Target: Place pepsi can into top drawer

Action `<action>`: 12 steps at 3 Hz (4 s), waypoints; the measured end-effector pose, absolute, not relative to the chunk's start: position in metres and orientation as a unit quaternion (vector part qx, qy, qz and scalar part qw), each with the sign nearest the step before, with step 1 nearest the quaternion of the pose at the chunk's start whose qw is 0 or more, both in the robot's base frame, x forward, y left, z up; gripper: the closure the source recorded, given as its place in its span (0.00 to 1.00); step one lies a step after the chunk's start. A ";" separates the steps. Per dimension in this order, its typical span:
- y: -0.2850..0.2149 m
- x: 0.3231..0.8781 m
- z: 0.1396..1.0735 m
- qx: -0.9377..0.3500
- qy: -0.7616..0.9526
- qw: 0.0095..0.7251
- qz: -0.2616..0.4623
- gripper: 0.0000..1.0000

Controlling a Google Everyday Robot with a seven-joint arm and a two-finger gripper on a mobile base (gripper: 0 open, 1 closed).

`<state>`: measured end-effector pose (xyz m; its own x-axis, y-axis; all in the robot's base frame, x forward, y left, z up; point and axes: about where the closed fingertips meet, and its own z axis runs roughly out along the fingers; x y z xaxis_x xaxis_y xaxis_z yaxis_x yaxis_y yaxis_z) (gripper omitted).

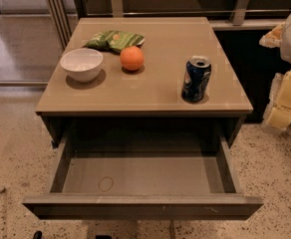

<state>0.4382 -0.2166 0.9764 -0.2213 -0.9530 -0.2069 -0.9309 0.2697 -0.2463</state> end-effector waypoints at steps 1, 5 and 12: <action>-0.217 0.438 0.976 -0.603 0.781 0.159 -0.035 0.00; -0.194 0.531 0.933 -0.589 0.777 0.220 0.017 0.00; -0.153 0.631 0.875 -0.546 0.771 0.300 0.133 0.26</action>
Offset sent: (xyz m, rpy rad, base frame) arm 0.0592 0.0063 -0.0095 0.0899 -0.0306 0.0010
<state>0.6305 -0.1533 0.8746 -0.2235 -0.7619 -0.6079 -0.9216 0.3682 -0.1227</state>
